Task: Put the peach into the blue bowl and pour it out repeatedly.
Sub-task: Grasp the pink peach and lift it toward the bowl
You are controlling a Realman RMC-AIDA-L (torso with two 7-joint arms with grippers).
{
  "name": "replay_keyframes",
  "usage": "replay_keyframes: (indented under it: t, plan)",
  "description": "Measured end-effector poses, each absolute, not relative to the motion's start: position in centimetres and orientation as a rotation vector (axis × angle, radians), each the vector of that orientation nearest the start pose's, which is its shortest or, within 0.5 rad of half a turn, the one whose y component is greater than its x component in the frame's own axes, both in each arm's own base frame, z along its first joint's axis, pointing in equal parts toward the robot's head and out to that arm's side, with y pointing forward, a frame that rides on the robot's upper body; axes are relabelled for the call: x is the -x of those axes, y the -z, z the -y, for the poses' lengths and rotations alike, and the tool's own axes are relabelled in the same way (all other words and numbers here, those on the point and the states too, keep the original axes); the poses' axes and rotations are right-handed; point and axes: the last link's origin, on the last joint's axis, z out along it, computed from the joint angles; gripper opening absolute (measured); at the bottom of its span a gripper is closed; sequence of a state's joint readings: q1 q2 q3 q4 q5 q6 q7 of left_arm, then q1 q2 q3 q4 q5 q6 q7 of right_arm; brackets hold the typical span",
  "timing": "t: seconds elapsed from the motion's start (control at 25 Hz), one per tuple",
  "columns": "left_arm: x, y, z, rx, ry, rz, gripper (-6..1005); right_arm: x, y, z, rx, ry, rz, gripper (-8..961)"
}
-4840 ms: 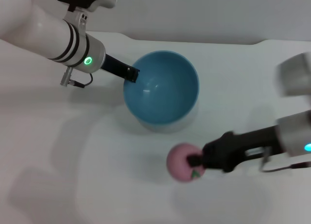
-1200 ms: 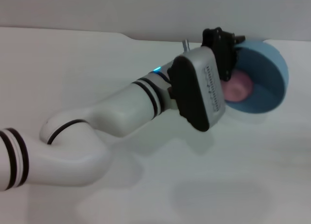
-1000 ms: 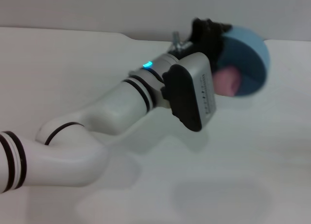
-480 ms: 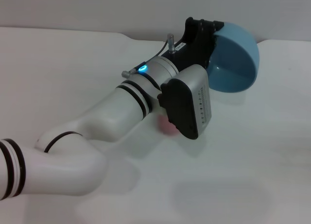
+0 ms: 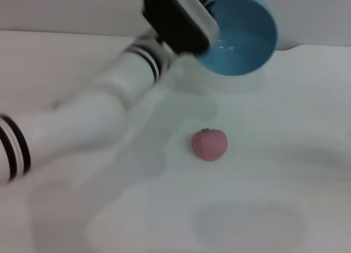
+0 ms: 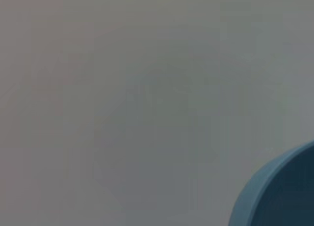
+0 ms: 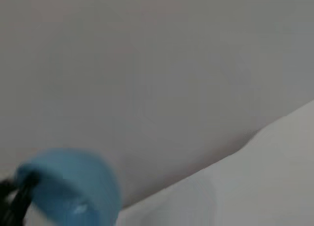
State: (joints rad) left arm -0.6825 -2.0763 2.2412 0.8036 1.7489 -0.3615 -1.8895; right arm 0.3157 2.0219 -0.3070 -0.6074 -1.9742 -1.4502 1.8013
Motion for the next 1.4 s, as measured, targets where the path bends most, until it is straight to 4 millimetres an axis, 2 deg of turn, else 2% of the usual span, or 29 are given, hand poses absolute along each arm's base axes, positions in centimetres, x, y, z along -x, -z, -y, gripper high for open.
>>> replay_keyframes:
  t: [0.08,0.24,0.4,0.6,0.8,0.92,1.04,1.2,1.4]
  plan:
    - [14.5,9.1,-42.6,2.086,0.228,0.168,-2,-36.5,-6.2,-29.2,1.992,-0.898,-1.409,489]
    - [15.5,7.0,-44.2,2.143,0.298,0.418,-1,-33.7,-4.1,-31.4,2.234,-0.776,-1.286,493]
    - [16.7,6.0,-44.4,2.151,0.356,0.584,-1,-31.1,-2.0,-33.9,2.372,-0.661,-1.184,497]
    - [19.2,3.9,-44.9,2.172,0.409,0.907,-1,-27.8,0.4,-36.3,2.525,-0.537,-1.043,503]
    - [22.2,1.4,-44.7,2.144,0.274,1.129,-2,-24.9,2.4,-37.8,2.662,-0.409,-0.895,508]
    - [23.6,-0.8,-43.8,2.13,0.128,1.291,-2,-24.3,2.9,-37.9,2.695,-0.376,-0.858,543]
    - [23.7,-1.6,-43.2,2.127,0.072,1.321,-2,-23.5,3.5,-38.1,2.735,-0.326,-0.805,577]
    - [23.7,-2.3,-42.0,2.126,-0.055,1.342,-2,-22.9,4.7,-38.3,2.782,-0.238,-0.734,575]
    - [22.6,-1.9,-41.0,2.17,-0.132,1.37,-1,-22.1,6.9,-38.4,2.817,-0.111,-0.635,573]
